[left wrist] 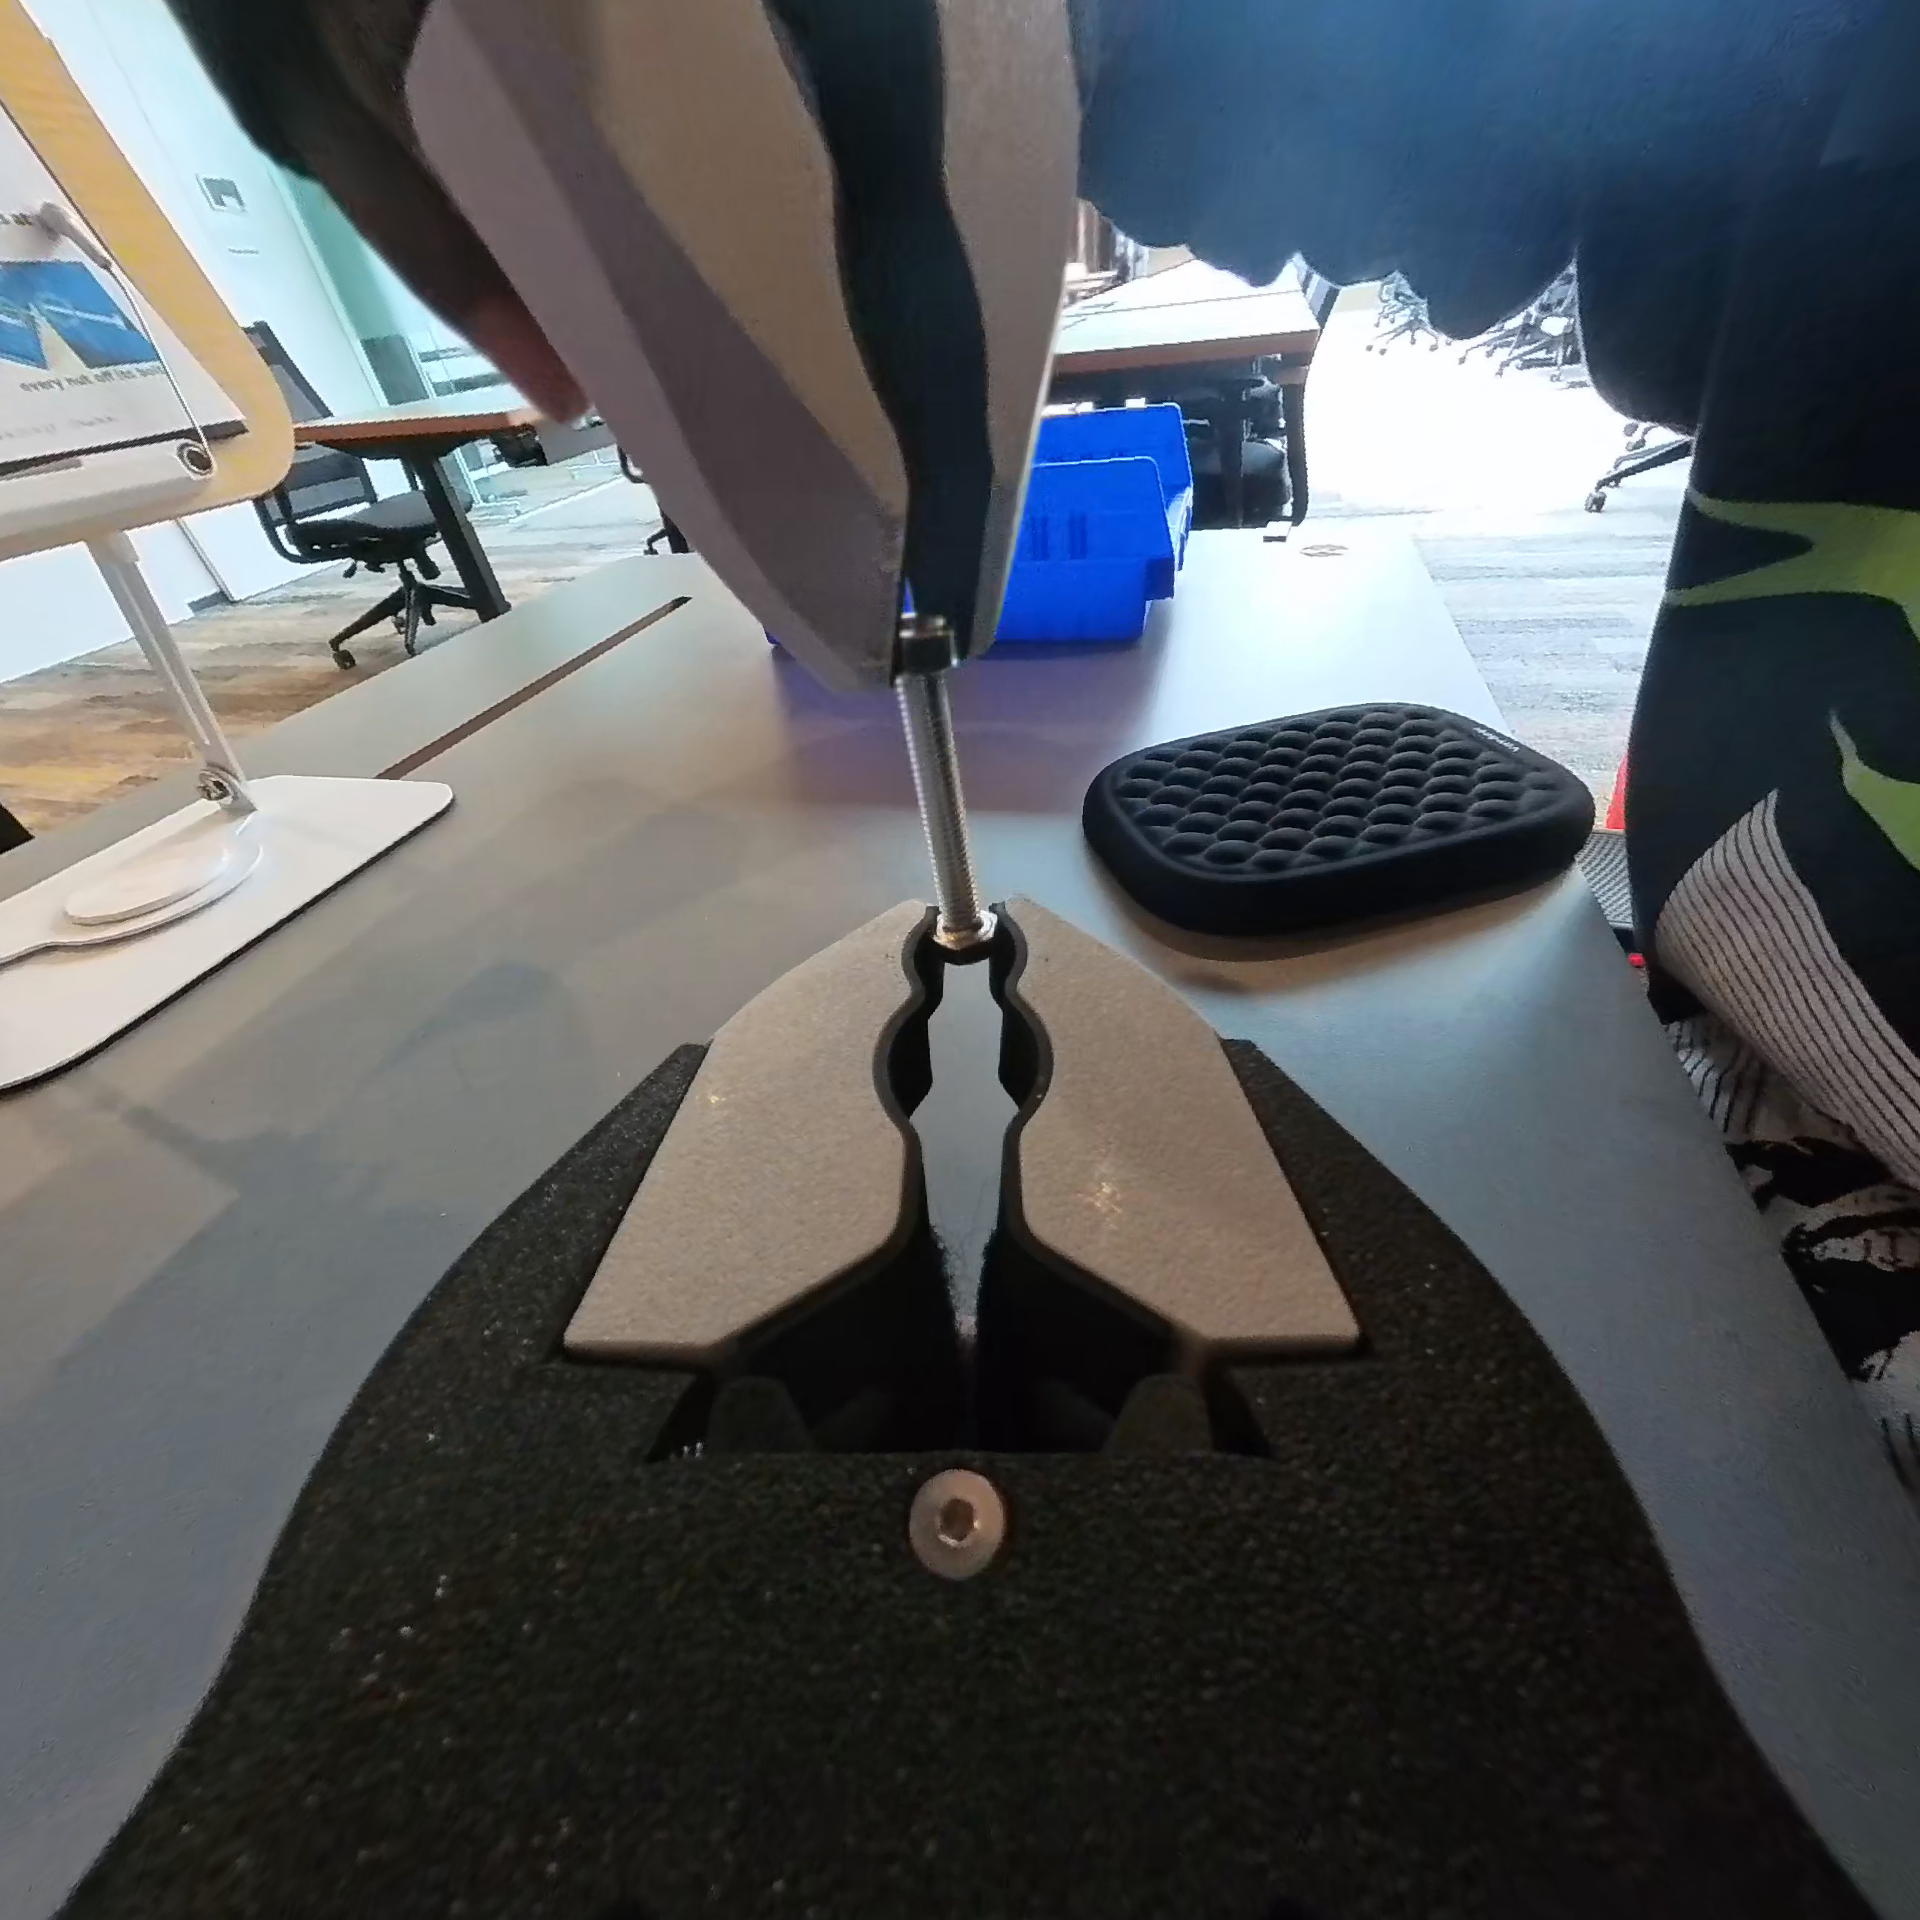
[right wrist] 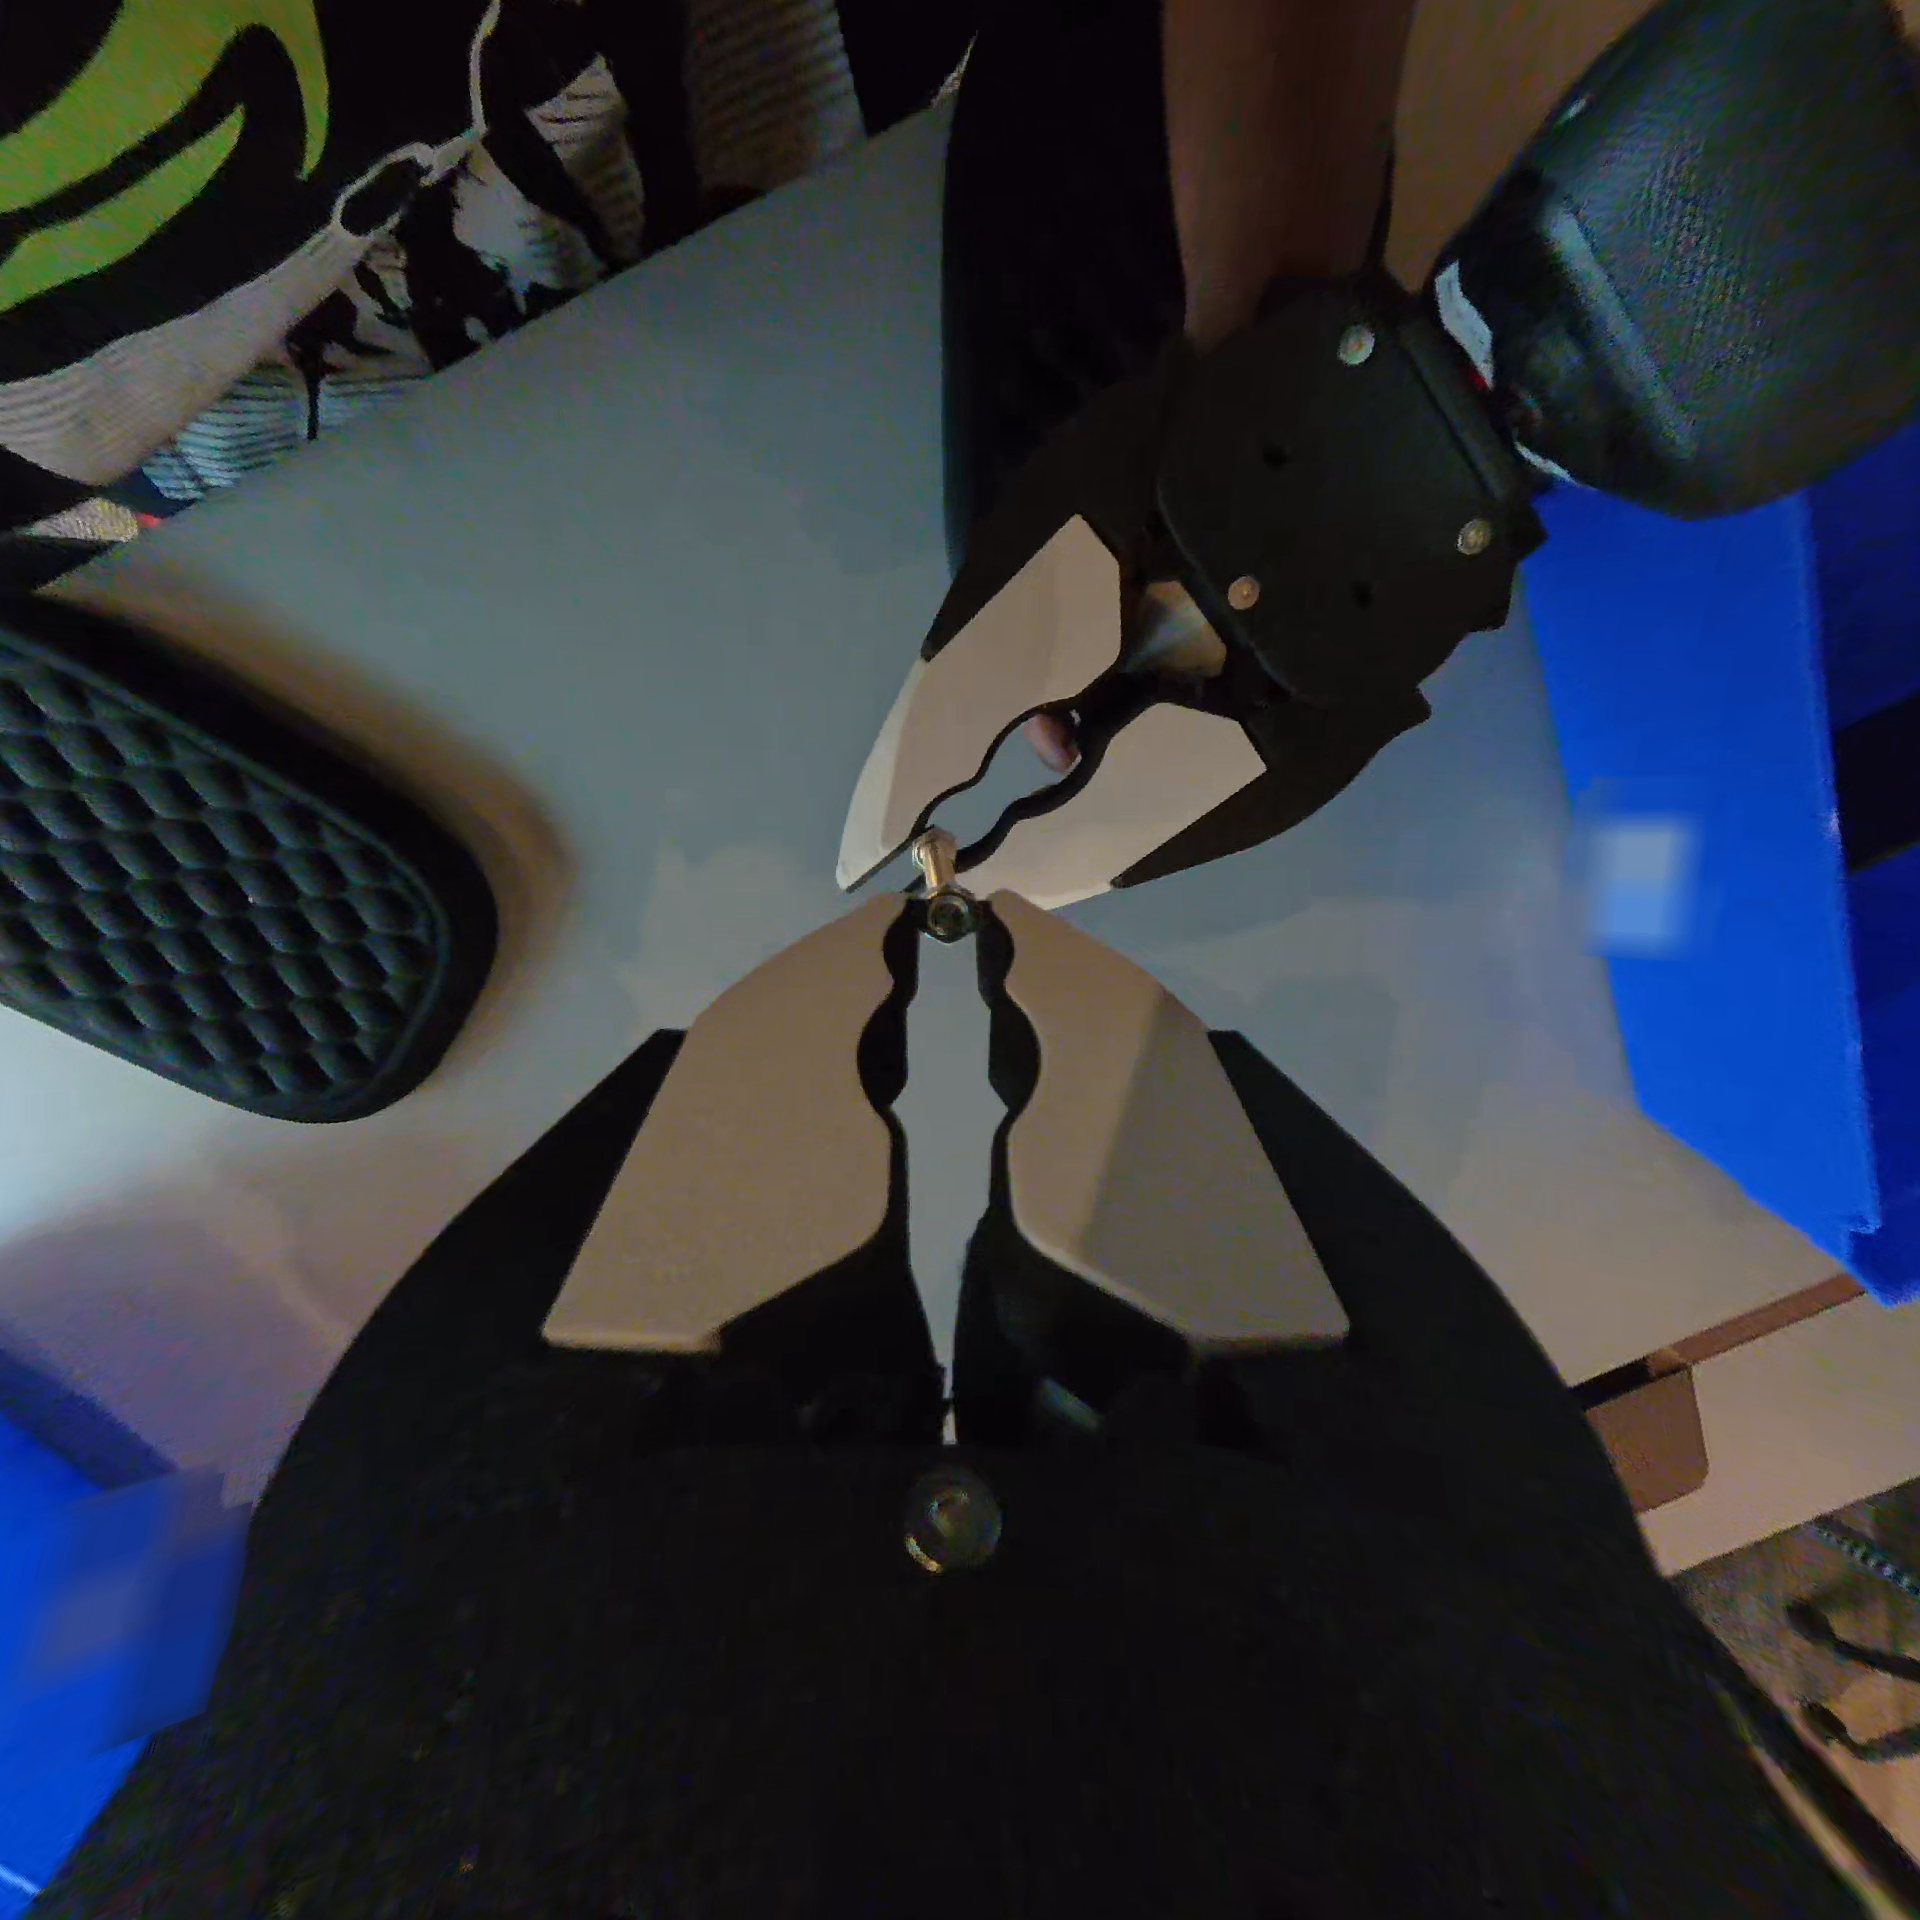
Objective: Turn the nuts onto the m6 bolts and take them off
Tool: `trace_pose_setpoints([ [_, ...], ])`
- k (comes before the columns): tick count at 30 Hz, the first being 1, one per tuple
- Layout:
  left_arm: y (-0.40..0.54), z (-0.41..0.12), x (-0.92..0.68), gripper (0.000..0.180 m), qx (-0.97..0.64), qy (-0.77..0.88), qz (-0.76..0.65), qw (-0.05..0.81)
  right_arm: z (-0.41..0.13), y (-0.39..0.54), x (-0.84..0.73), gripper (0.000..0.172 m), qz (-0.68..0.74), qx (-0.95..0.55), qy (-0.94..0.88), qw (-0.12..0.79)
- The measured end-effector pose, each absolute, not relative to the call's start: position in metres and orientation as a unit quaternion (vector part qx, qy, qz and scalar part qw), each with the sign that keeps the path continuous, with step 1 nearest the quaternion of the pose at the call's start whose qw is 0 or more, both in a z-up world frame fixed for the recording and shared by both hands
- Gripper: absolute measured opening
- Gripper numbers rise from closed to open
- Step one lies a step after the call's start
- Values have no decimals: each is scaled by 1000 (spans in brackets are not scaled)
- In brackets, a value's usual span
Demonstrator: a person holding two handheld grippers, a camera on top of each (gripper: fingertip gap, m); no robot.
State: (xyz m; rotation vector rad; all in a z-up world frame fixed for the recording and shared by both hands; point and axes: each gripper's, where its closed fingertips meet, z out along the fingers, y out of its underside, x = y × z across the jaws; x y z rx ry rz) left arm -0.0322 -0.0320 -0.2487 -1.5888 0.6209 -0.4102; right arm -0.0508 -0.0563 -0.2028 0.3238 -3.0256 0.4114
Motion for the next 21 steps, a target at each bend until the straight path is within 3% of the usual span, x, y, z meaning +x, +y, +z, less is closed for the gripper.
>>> trace_pose_setpoints([
  [10,-30,-249,-33,8,-699,268,-171,640,-205,-53,-50,13,112,-156,-979,74],
  [13,-31,-249,-33,7,-698,268,-173,641,-204,-47,-51,39,98,-73,-988,91],
  [17,-31,-248,-33,7,-697,270,-176,641,-201,-55,-46,32,113,102,-986,72],
  [21,-32,-248,-33,7,-696,270,-179,641,-202,-61,-50,23,118,151,-981,44],
])
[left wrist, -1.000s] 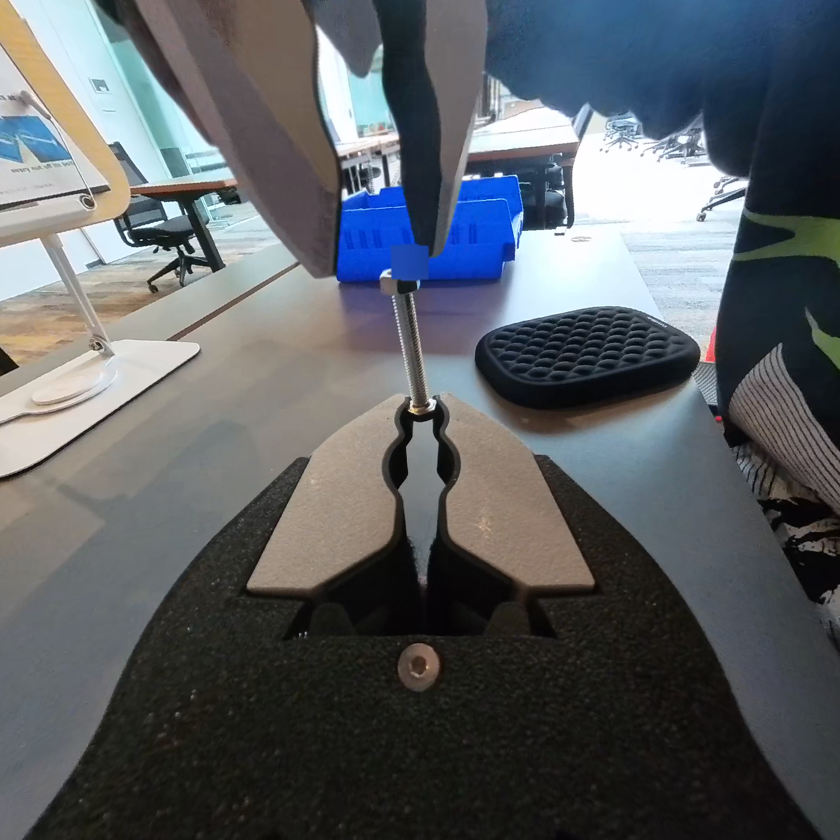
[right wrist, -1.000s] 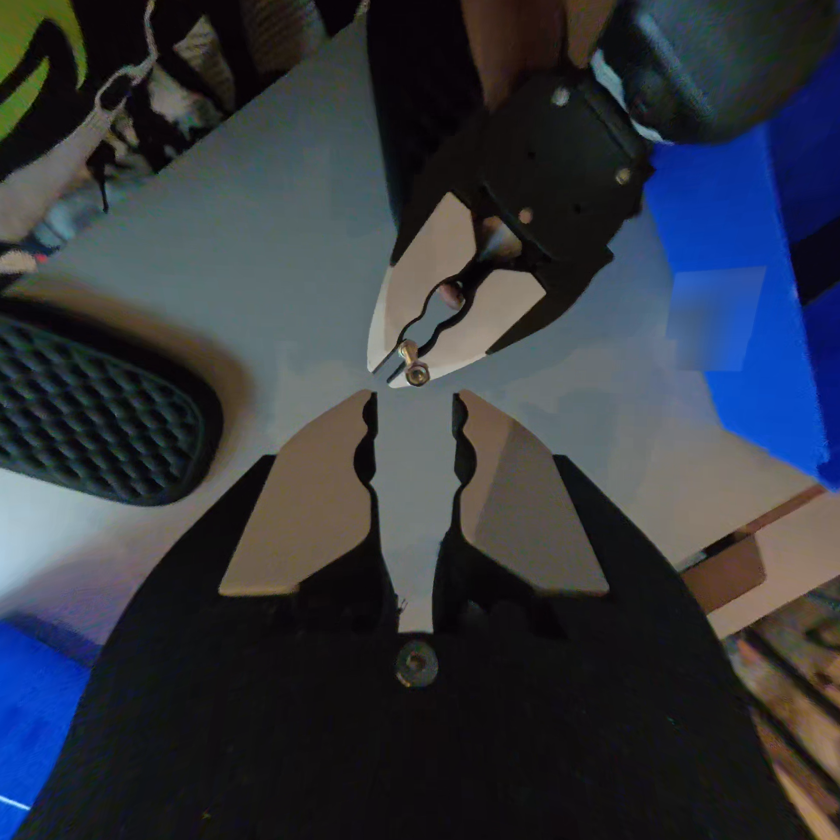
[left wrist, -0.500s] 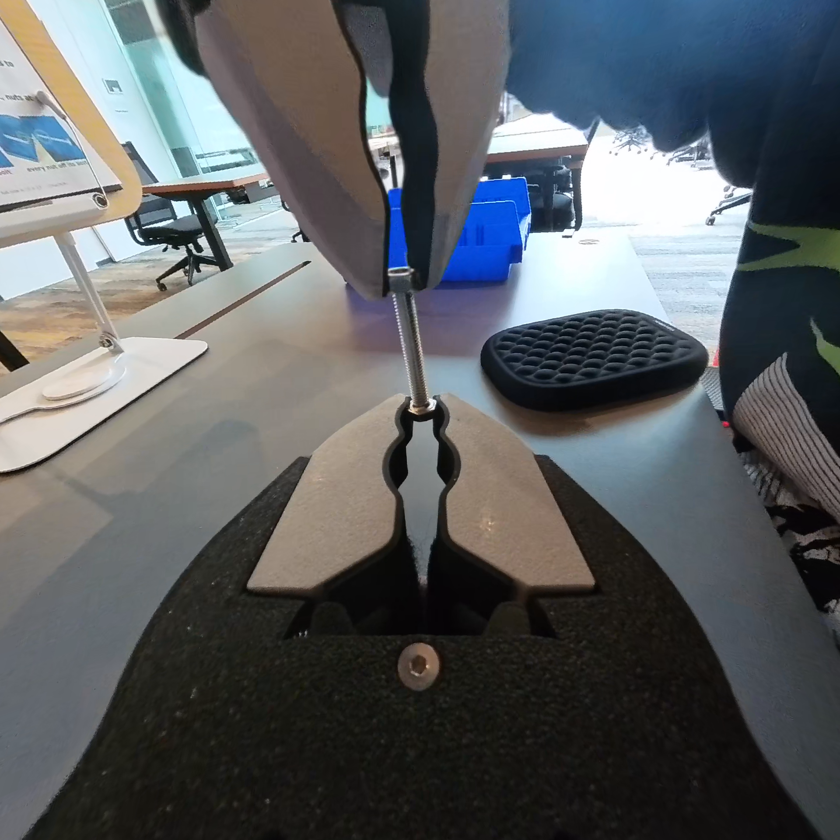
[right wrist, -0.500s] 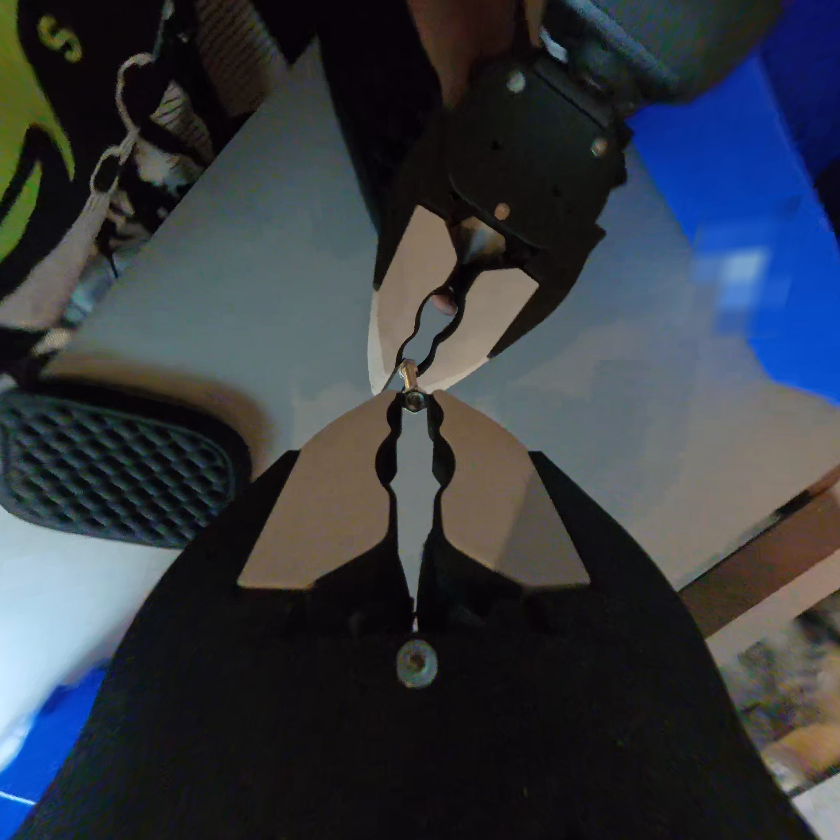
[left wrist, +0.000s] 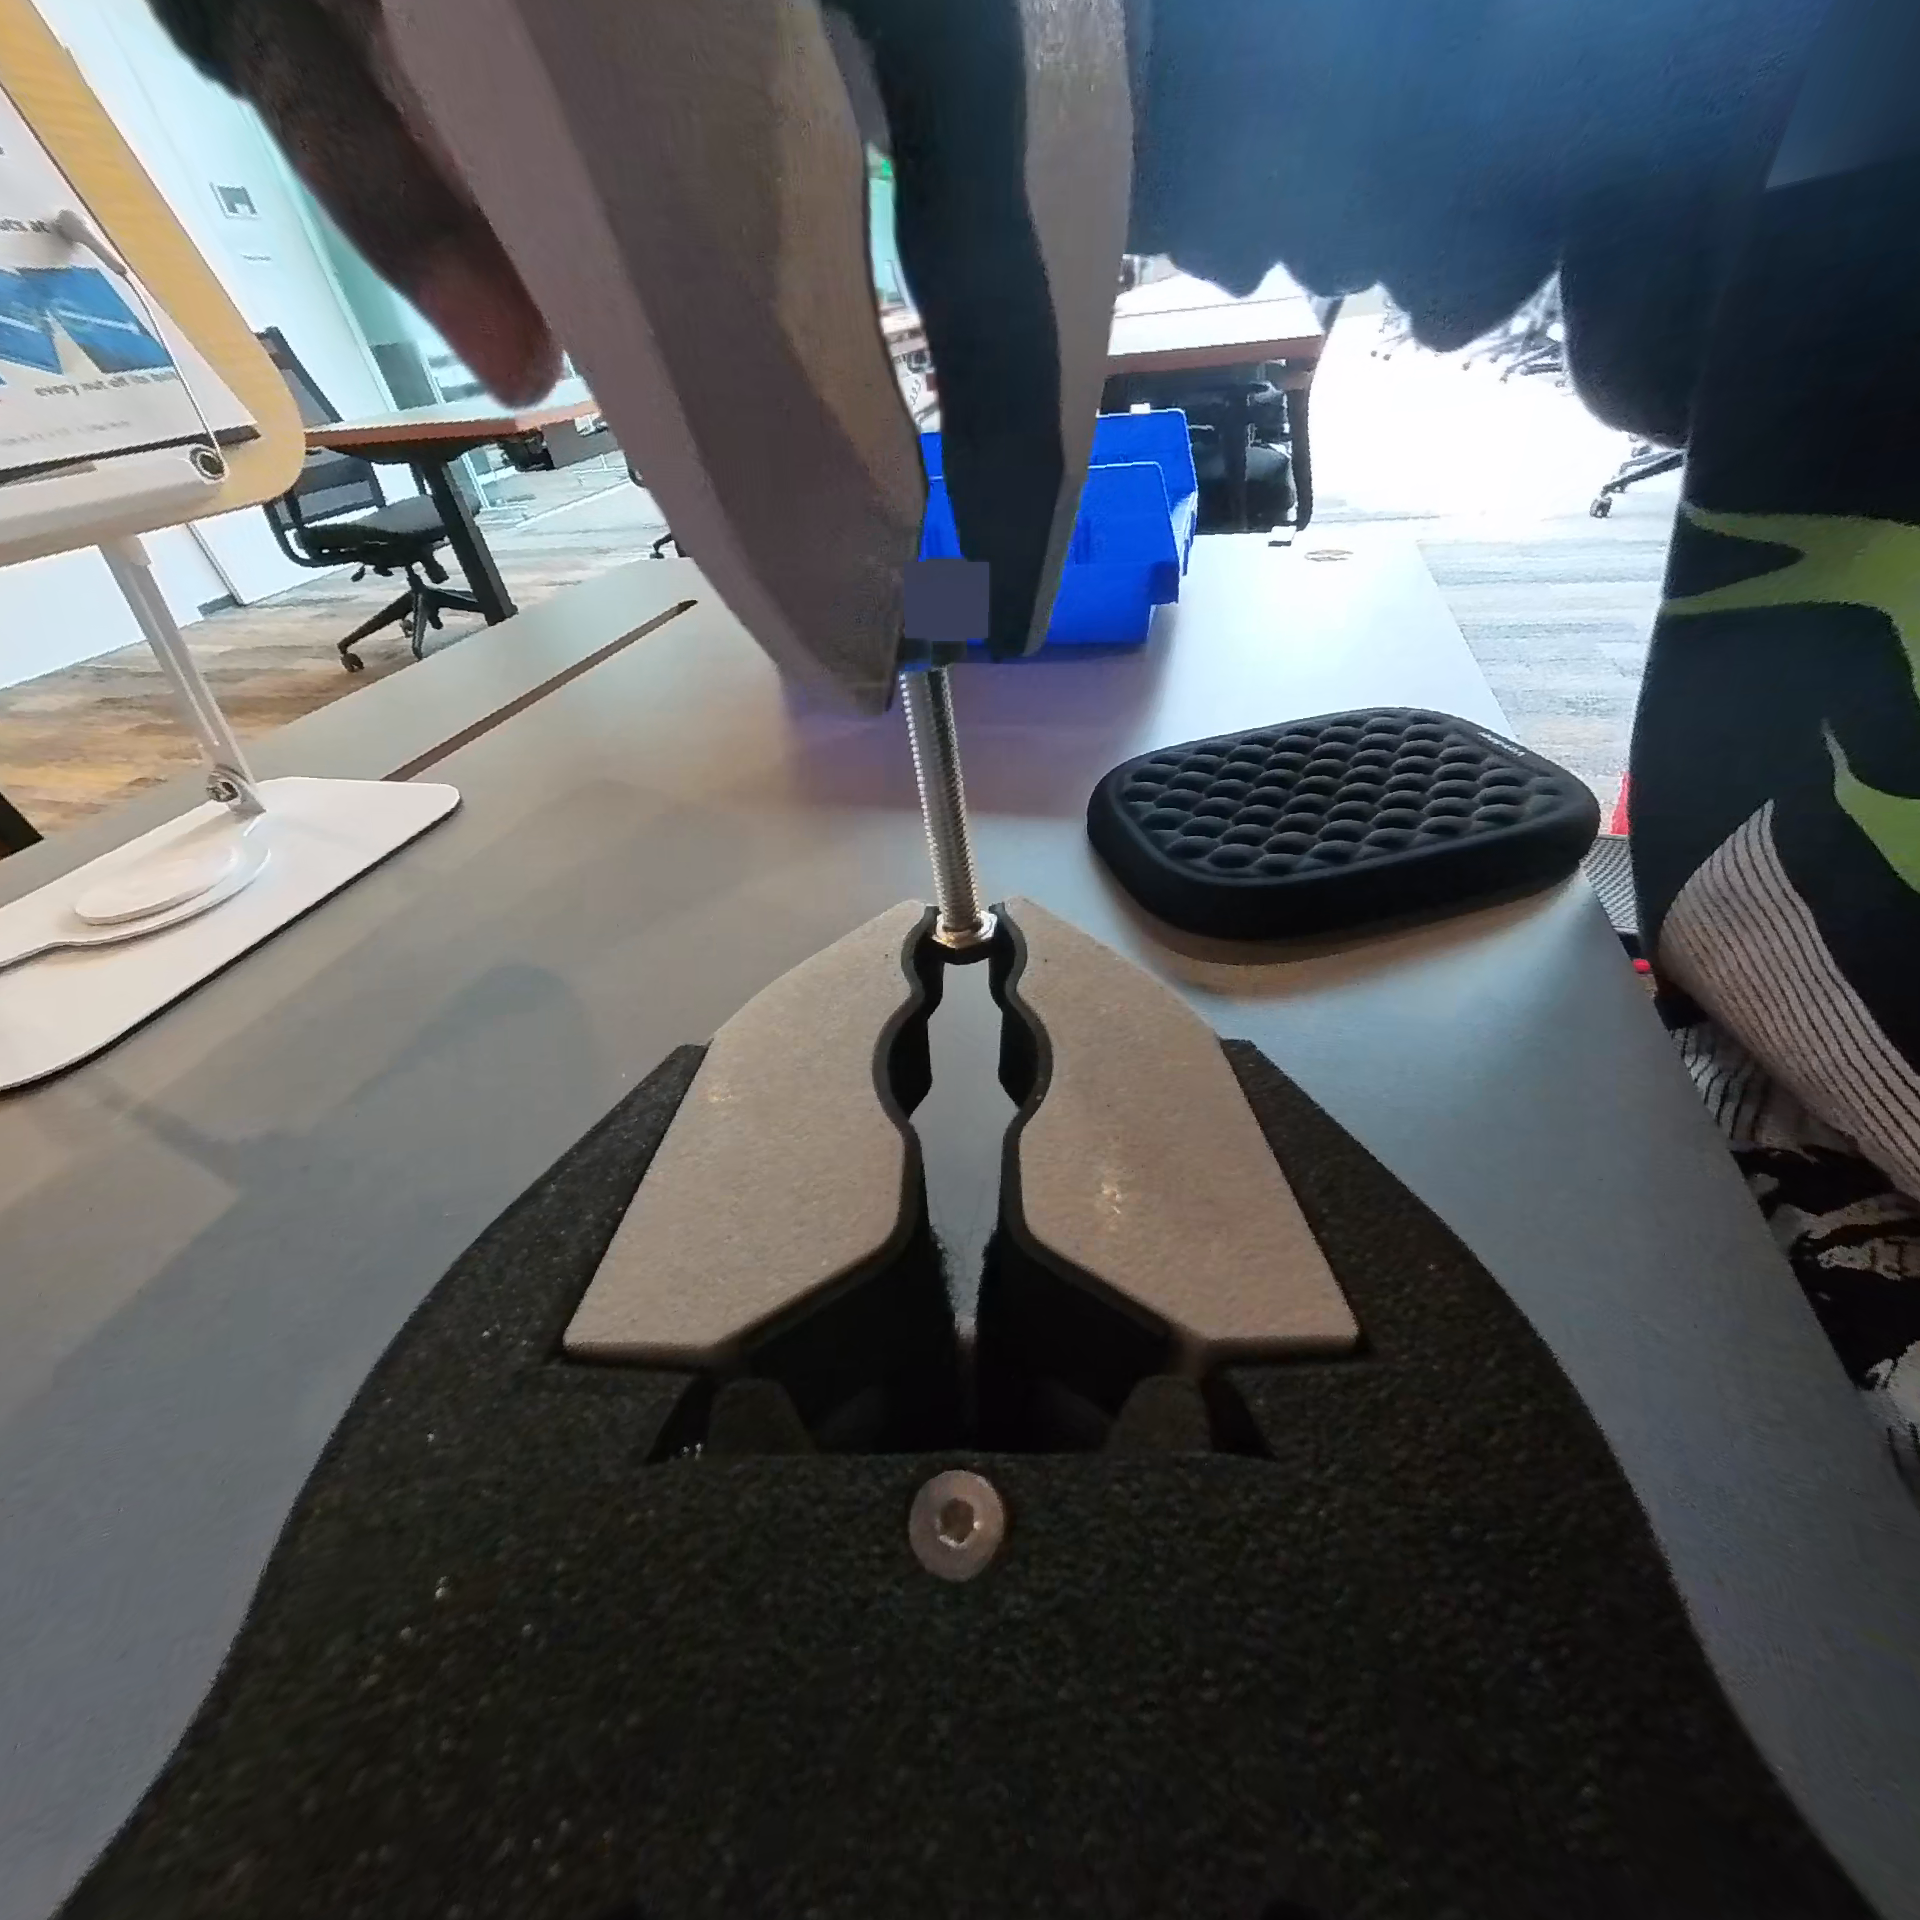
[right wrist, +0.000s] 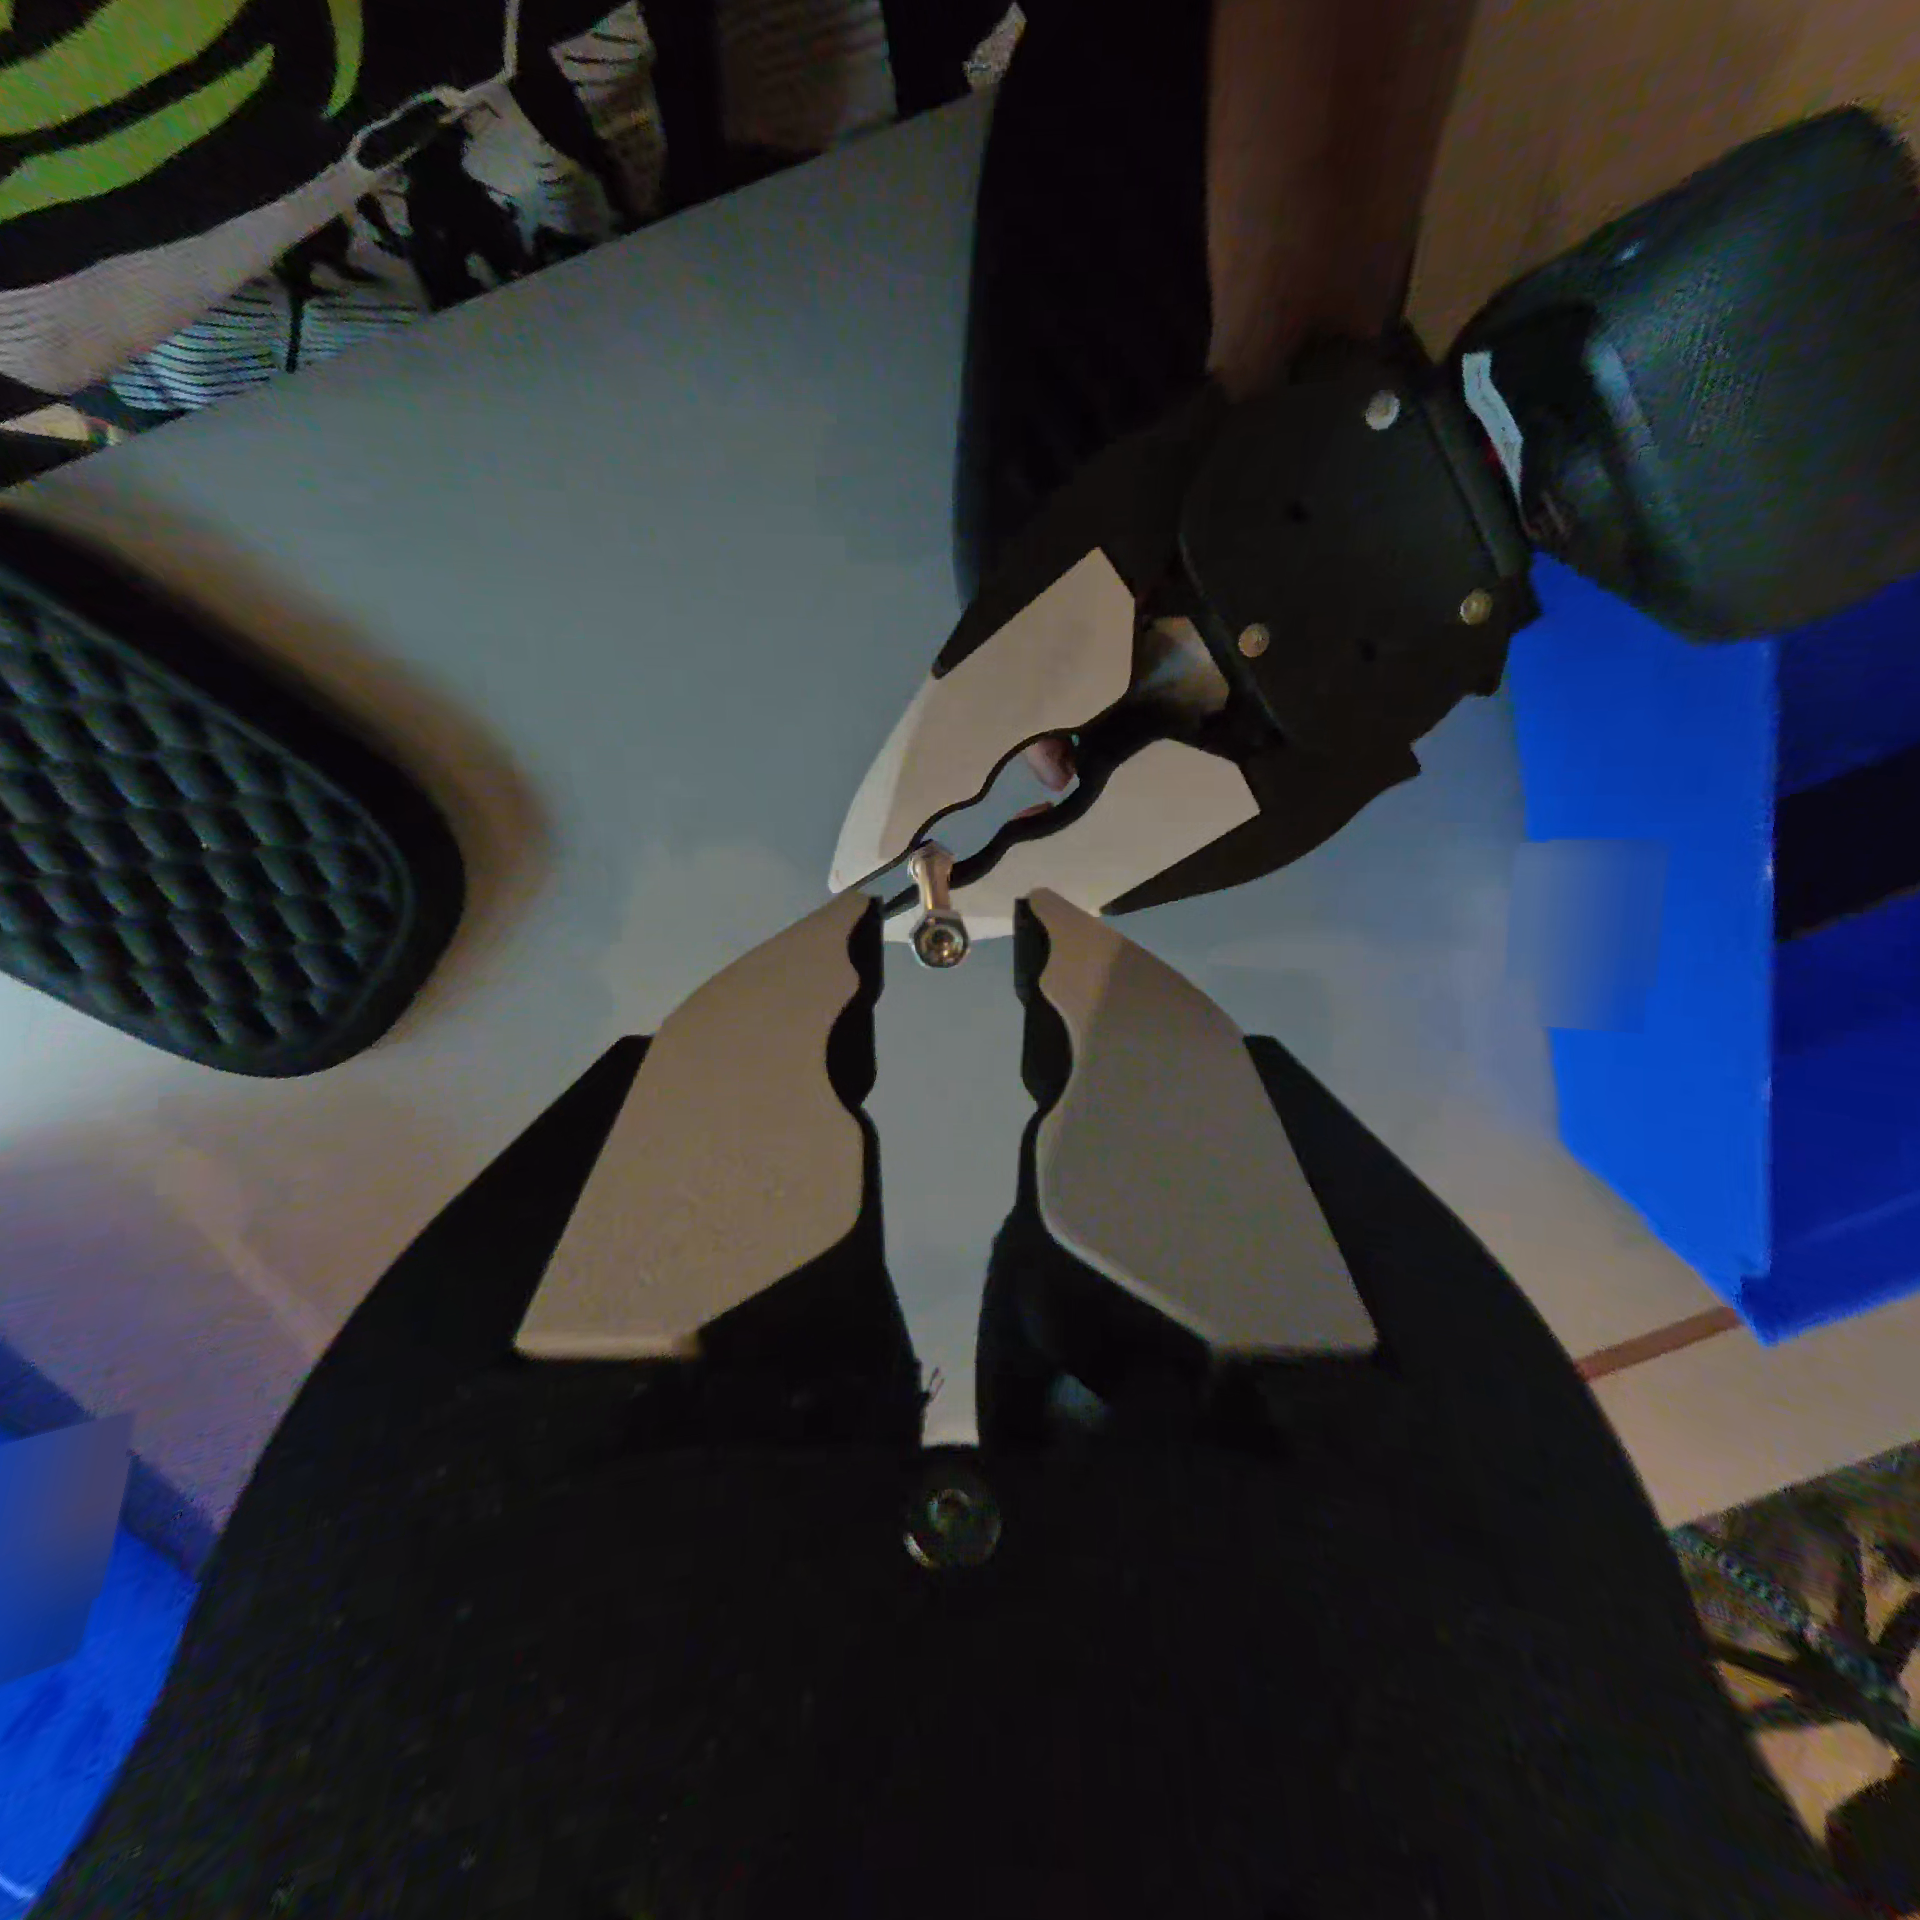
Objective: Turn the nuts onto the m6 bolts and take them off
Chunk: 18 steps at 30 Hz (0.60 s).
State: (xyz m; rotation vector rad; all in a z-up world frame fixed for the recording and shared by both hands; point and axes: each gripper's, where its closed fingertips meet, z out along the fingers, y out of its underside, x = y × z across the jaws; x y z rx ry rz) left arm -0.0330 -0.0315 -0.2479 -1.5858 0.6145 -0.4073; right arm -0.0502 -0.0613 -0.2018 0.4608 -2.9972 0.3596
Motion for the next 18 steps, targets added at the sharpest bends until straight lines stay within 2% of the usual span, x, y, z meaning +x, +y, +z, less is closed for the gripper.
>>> trace_pose_setpoints([
  [3,-32,-248,-33,7,-695,269,-179,642,-205,-57,-52,11,99,157,-982,36],
  [5,-32,-248,-33,7,-695,269,-178,642,-205,-59,-52,10,108,128,-985,40],
  [13,-30,-251,-32,7,-701,274,-167,637,-208,-55,-49,10,88,-141,-985,54],
  [17,-31,-250,-31,7,-699,275,-169,638,-205,-55,-46,34,95,-41,-993,55],
  [18,-31,-250,-32,7,-699,275,-169,638,-204,-56,-43,35,96,-1,-994,48],
])
